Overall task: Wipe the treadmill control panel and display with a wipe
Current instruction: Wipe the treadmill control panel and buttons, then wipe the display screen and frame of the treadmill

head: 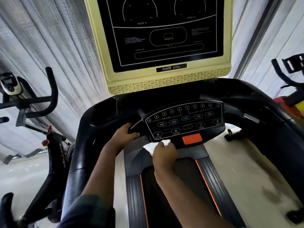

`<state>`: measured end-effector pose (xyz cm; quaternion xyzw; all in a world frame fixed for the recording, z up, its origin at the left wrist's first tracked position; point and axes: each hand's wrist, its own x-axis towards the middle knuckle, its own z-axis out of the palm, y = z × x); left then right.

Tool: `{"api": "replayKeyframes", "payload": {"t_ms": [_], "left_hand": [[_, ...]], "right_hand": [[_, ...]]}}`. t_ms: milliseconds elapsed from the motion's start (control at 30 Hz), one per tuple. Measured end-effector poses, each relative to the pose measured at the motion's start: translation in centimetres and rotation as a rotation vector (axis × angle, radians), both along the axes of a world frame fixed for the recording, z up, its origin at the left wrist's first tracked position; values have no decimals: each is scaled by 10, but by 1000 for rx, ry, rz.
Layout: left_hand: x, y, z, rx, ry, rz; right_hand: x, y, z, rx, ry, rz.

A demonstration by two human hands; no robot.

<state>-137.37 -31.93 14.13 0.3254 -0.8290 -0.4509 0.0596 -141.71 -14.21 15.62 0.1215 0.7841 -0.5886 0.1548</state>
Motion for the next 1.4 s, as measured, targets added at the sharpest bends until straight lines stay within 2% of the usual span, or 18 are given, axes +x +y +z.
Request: {"api": "replayKeyframes", "payload": {"t_ms": [133,267,367,533,633,800,867,1067,1200,1300,1400], "left_hand": [[-14,10,18,-308,213,142],[-37,16,74,-226,370,91],[-57,10,117,-148,392,1],[-90,-7,174,-365,390,-33],[-99,-15,201,-440,461,-34],[-110,-29,246,-532,505,24],[-113,-39,262,-627,496,74],[-117,-68,283,-780,489,127],[-125,-97,288,-850,534,78],[-130,-124,293,-854,600,75],[-137,-156,299,-776,711,98]], "right_hand": [[-34,-6,34,-10,218,53],[-72,-22,76,-62,349,213],[-94,-34,105,-124,417,298],[-131,-57,152,-212,510,404],[-148,-72,177,-237,597,474],[-177,-104,213,-334,663,591],[-188,-115,224,-362,702,640],[-210,-147,238,-435,865,761],[-218,-173,247,-557,866,834],[-226,-196,254,-522,1009,813],[-233,-215,267,-459,1156,718]]}}
